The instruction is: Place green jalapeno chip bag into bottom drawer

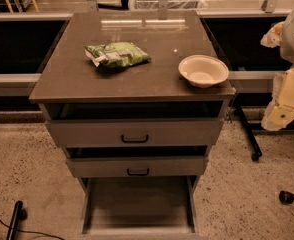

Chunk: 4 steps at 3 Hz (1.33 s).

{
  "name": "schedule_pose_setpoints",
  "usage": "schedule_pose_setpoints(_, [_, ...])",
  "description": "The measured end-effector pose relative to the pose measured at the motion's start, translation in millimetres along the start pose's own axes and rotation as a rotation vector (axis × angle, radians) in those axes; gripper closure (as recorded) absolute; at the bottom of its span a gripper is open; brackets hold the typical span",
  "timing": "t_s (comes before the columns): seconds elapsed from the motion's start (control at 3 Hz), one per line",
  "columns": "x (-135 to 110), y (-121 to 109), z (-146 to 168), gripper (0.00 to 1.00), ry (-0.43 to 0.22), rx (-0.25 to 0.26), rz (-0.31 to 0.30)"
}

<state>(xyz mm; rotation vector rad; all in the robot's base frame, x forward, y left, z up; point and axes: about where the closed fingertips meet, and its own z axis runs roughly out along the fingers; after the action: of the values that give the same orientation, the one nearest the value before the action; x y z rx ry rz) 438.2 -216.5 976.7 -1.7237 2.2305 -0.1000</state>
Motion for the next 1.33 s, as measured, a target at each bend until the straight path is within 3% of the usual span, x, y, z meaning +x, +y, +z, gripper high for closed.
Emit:
schedule_pose_setpoints(0.33, [-10,-3,1,0.00,-0.019,-0.001,-0.017])
schedule_pose_setpoints(0.67, [-74,-23,11,0.00,-0.141,-0.009,-0.124])
schedule_pose_setpoints(1.0, [-177,-28,52,0.00,-0.266,-0.056,-0.313])
schedule_pose_setpoints(1.33, [-177,-28,52,0.00,-0.266,-0.056,-0.313])
